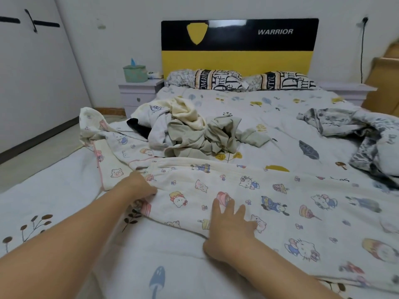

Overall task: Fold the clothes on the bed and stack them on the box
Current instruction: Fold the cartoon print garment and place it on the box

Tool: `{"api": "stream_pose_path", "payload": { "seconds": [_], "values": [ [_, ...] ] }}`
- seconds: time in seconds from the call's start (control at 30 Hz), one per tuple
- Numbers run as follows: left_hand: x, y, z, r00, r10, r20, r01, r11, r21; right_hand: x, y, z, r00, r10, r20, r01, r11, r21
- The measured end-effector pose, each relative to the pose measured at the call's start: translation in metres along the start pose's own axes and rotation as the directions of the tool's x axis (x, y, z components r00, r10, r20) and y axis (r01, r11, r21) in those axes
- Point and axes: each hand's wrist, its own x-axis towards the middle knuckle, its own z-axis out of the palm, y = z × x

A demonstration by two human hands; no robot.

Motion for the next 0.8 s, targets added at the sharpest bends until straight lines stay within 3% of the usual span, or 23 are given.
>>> {"api": "stream_pose_path", "payload": {
  "seconds": [0.13,0.23,0.37,0.53,0.63,0.7,0.8],
  "values": [
    [-0.003,-0.002,0.001,0.999,0.008,-0.041,-0.015,0.982,-0.186,-0.01,0.004,0.004,0.999,0.034,0.027,-0.033,0.999,-0.044],
    [-0.002,-0.007,0.002,0.994,-0.018,-0.11,-0.029,0.912,-0.409,-0.014,0.001,0.008,0.998,-0.042,-0.038,0.04,0.998,-0.053],
    [-0.01,-0.014,-0.014,0.961,0.0,-0.276,-0.138,0.867,-0.479,-0.032,-0.001,-0.006,0.977,-0.166,-0.13,0.164,0.986,-0.031],
    [-0.025,-0.031,-0.039,0.911,0.057,-0.408,-0.206,0.921,-0.33,-0.068,-0.013,-0.025,0.956,-0.274,-0.107,0.274,0.962,-0.023],
    [-0.035,-0.051,-0.046,0.905,0.06,-0.42,-0.182,0.95,-0.255,-0.082,-0.025,-0.022,0.943,-0.324,-0.071,0.323,0.946,-0.02],
    [-0.039,-0.067,-0.043,0.941,0.033,-0.338,-0.09,0.984,-0.156,-0.087,-0.032,-0.015,0.939,-0.343,-0.027,0.343,0.939,-0.002],
    [-0.044,-0.082,-0.036,0.995,-0.025,-0.1,0.025,1.0,-0.002,-0.088,-0.038,0.0,0.932,-0.345,0.115,0.349,0.937,-0.021]
  ]
}}
